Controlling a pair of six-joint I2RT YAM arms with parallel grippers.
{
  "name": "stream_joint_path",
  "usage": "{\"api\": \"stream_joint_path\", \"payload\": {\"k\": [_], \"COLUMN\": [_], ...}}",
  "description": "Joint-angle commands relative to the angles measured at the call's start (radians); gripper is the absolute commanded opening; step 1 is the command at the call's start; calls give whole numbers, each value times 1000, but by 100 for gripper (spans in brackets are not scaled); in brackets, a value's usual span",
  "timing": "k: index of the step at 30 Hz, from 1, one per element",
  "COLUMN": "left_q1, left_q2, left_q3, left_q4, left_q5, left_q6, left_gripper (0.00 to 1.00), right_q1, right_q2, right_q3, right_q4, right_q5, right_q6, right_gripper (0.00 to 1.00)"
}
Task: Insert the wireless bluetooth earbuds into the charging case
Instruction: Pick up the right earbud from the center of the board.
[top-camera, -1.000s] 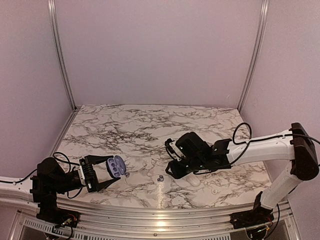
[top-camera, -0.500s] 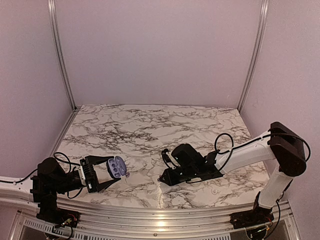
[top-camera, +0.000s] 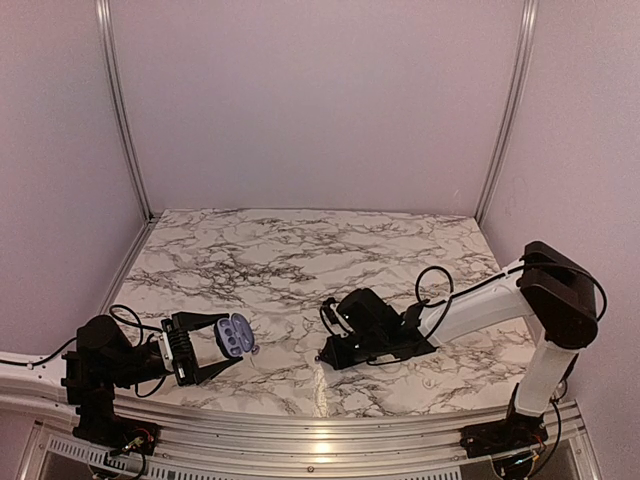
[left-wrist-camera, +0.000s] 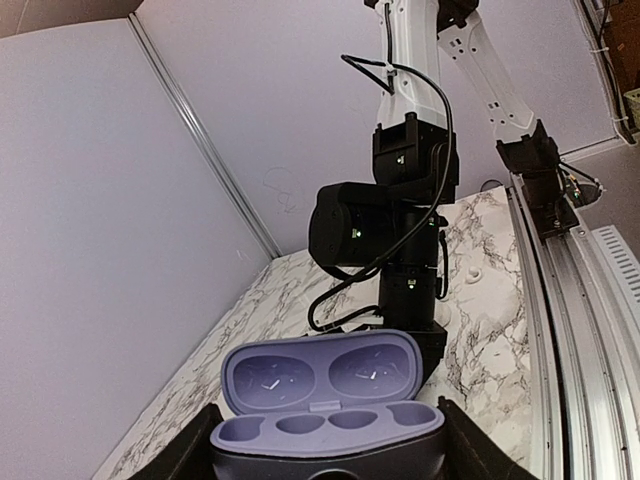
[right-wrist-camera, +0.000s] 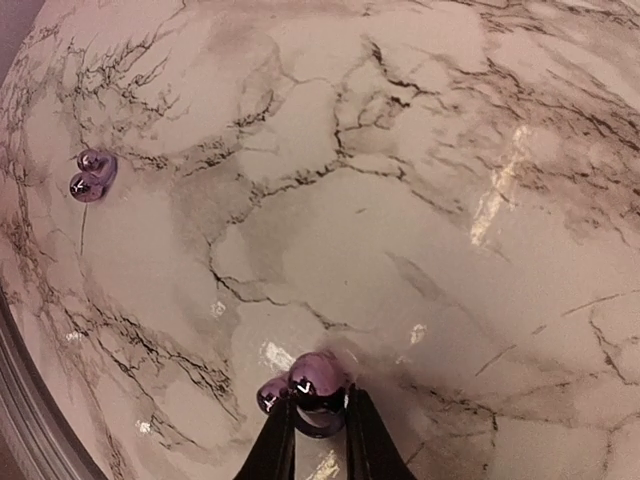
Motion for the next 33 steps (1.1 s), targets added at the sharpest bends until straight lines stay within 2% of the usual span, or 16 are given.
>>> {"api": "stream_joint_path", "payload": {"k": [1,16,20,23,33], "left_q1": [5,5,5,5,5], "left_q2": [-1,6,7,10,14], "left_q3": [17,19,19,20,20], "left_q4": [10,10,10,10,10], "left_q5": [-8,-9,-9,-10,-13], "left_q6": [-6,-4,-4,-4,-2], "left_gripper": [40,39,38,38,38], "right_q1": [-6,-7,-6,-6,-7], "right_q2": [39,87,99,112,151], "right_q3": [53,117,151,182,234], "right_q4": [-15,-13,-14,-23,-15], "right_q5": [33,50,50,16,-36], "right_q6": [-14,-35,-48,-58,-87], "right_gripper": [16,15,18,22,22]}}
